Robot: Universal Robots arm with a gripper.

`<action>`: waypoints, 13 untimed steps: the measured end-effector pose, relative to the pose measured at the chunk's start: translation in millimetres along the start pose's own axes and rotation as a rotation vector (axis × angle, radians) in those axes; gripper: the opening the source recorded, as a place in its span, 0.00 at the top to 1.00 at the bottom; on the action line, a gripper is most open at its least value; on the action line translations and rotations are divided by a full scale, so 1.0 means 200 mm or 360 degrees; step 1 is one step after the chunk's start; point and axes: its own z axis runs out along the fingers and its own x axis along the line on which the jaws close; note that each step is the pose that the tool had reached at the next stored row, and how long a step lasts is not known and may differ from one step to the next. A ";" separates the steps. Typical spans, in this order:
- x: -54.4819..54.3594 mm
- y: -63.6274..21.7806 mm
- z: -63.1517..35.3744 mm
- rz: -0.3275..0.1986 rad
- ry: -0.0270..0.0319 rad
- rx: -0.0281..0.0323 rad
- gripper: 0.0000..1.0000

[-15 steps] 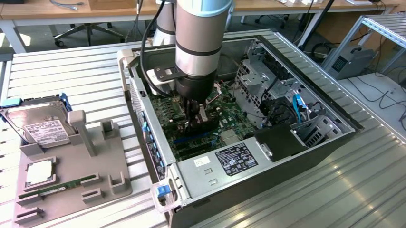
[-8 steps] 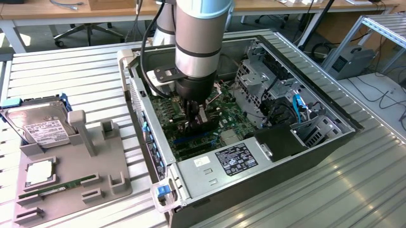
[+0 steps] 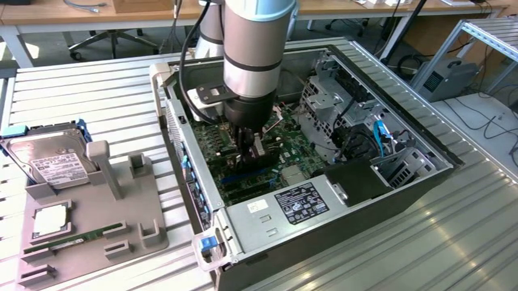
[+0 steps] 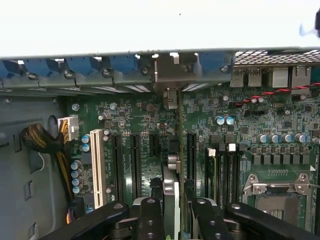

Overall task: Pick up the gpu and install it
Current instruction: 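Insert the gpu into the slot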

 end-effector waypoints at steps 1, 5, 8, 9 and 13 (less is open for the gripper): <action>0.00 0.000 0.000 0.0000 0.00100 0.00002 0.73; -0.01 0.000 0.000 -0.0002 0.00461 0.00010 0.73; -0.01 -0.001 0.001 -0.0001 0.00461 0.00002 0.73; -0.01 -0.003 0.002 -0.0001 0.00448 -0.00004 0.73; -0.01 -0.004 0.004 -0.0001 0.00380 -0.00005 0.73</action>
